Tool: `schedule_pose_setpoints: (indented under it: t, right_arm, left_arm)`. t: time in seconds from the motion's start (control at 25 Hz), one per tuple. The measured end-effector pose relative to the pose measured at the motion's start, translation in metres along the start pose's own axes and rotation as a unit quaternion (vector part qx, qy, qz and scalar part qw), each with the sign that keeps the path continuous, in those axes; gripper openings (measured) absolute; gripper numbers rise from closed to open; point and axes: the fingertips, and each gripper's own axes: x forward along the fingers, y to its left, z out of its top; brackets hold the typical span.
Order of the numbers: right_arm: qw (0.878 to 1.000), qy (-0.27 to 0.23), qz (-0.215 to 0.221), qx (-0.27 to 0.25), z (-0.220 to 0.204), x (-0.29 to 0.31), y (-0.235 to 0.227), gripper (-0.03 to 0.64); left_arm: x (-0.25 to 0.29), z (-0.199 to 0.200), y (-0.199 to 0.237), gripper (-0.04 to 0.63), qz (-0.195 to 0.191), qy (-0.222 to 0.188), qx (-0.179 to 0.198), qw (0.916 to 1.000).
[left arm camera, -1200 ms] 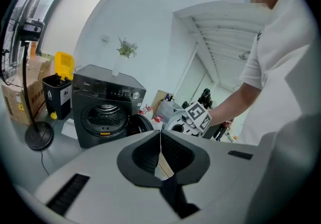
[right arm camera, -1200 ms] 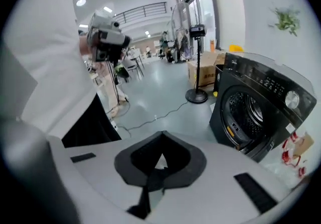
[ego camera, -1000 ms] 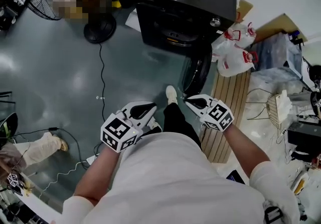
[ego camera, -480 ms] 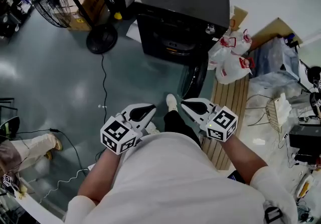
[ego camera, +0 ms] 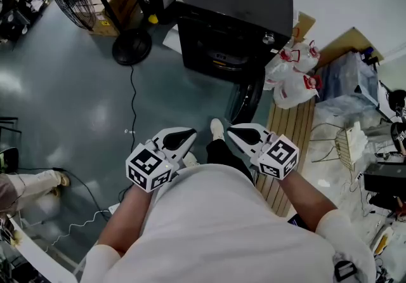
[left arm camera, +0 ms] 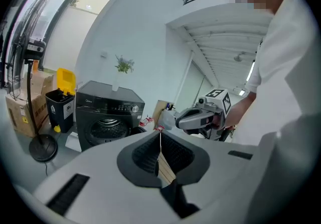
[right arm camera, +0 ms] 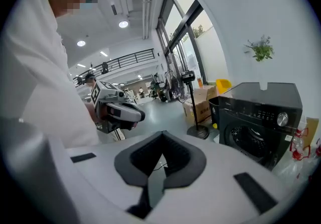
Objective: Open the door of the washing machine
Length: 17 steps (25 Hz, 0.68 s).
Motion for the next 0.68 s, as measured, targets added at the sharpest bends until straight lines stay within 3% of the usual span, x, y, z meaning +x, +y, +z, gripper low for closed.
schedule_pose_setpoints:
  t: [0.68]
  right_arm:
    - [1.000, 0.009, 0.003, -0.012, -0.0071, 0.0078, 0.0092, 0.006]
  left_arm:
    - [-0.0078, -0.0081, 0.0010, 0.018, 0.008, 0.000, 0.000, 1.0000]
